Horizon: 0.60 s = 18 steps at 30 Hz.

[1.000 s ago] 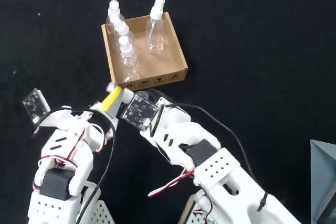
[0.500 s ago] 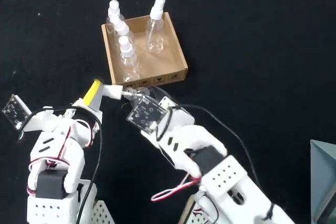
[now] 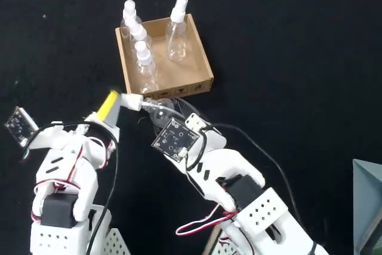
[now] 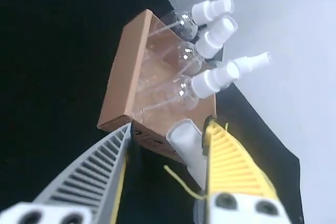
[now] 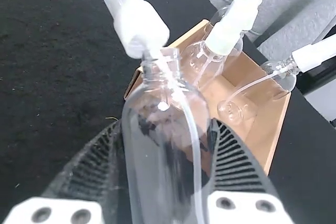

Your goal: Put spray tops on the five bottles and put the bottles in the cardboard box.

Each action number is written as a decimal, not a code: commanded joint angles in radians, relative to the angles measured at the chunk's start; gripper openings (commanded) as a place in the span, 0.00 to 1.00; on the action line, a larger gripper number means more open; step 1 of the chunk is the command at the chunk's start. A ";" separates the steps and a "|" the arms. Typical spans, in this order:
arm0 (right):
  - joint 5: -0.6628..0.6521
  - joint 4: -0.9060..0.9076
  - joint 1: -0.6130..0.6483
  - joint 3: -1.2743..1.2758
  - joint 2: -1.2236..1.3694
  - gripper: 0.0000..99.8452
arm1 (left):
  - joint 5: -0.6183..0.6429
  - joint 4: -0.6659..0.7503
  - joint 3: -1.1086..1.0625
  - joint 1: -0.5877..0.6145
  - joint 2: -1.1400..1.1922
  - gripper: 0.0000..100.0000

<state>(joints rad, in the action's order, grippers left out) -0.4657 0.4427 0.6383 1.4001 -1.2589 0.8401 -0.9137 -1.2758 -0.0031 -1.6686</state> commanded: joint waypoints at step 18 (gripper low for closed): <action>0.012 -0.121 0.014 0.053 -0.027 0.14 | 0.008 0.043 0.090 -0.053 -0.157 0.20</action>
<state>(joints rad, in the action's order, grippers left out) -0.4657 0.3537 0.6398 1.4599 -1.2589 0.8416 -0.8922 -1.2467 -0.0568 -1.8190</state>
